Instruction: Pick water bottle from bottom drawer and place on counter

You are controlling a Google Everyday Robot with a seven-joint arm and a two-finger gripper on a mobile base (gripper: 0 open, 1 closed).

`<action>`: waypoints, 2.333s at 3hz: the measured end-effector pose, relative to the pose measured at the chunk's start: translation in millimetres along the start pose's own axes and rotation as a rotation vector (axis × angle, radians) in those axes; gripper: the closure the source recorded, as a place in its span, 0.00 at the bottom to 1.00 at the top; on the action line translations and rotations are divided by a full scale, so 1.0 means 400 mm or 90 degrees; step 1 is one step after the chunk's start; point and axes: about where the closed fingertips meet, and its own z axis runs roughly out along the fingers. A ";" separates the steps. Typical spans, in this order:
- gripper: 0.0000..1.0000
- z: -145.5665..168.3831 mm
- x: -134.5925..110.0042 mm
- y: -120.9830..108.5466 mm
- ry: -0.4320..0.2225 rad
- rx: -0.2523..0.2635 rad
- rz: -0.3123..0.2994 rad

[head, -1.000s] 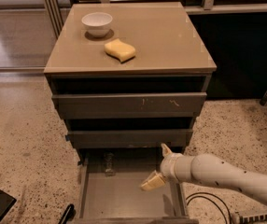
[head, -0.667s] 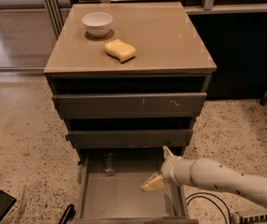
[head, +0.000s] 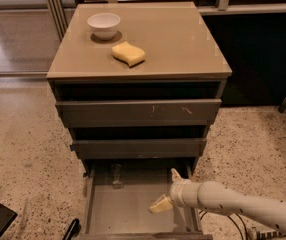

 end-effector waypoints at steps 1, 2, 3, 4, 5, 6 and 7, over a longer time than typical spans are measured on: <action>0.00 0.122 0.072 0.026 -0.021 -0.041 0.028; 0.00 0.260 0.123 0.045 -0.051 -0.080 0.038; 0.00 0.393 0.175 0.037 -0.089 -0.089 0.049; 0.00 0.511 0.211 0.014 -0.119 -0.078 0.059; 0.00 0.582 0.208 -0.005 -0.163 -0.058 0.056; 0.00 0.630 0.172 -0.016 -0.200 -0.041 0.053; 0.00 0.750 0.081 -0.001 -0.235 -0.047 0.046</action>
Offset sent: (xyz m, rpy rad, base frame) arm 0.0197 0.0827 -0.1876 0.2406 0.1024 0.0895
